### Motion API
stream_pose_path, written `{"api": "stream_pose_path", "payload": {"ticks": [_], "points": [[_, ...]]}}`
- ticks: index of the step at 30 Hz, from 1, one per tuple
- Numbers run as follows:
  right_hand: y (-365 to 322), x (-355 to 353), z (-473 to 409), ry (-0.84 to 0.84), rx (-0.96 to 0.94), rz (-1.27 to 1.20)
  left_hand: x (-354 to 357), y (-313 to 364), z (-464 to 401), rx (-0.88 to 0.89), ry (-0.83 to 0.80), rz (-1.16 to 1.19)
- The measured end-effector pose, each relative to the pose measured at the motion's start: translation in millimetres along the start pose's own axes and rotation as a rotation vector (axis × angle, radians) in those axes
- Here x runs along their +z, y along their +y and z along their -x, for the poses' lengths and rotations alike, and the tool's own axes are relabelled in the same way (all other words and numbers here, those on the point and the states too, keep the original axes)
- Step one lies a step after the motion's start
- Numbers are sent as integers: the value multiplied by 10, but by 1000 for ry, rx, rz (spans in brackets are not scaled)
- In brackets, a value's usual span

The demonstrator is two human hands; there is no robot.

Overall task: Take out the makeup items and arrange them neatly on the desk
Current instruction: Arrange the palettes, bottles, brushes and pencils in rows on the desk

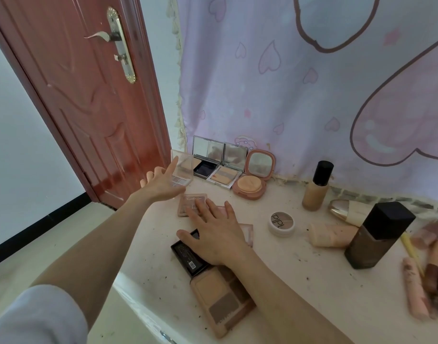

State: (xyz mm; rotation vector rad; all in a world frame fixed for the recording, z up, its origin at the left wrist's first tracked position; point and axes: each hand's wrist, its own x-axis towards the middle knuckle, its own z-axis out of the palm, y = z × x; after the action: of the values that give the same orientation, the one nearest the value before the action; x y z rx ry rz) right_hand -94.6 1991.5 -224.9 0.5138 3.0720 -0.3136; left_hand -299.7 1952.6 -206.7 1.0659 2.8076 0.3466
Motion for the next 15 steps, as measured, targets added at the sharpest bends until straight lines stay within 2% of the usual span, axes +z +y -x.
{"api": "stream_pose_path", "payload": {"ticks": [4, 7, 12, 15], "points": [[24, 1, -7, 6, -6, -22, -32, -61, 88, -9, 31, 74], [27, -56, 11, 46, -14, -158, -107, -90, 269, 12, 64, 173], [112, -170, 203, 186, -71, -393, -163, -27, 807, 50, 135, 278], [143, -208, 500, 295, -39, -495, -166, 64, 1168, 117, 153, 309]]}}
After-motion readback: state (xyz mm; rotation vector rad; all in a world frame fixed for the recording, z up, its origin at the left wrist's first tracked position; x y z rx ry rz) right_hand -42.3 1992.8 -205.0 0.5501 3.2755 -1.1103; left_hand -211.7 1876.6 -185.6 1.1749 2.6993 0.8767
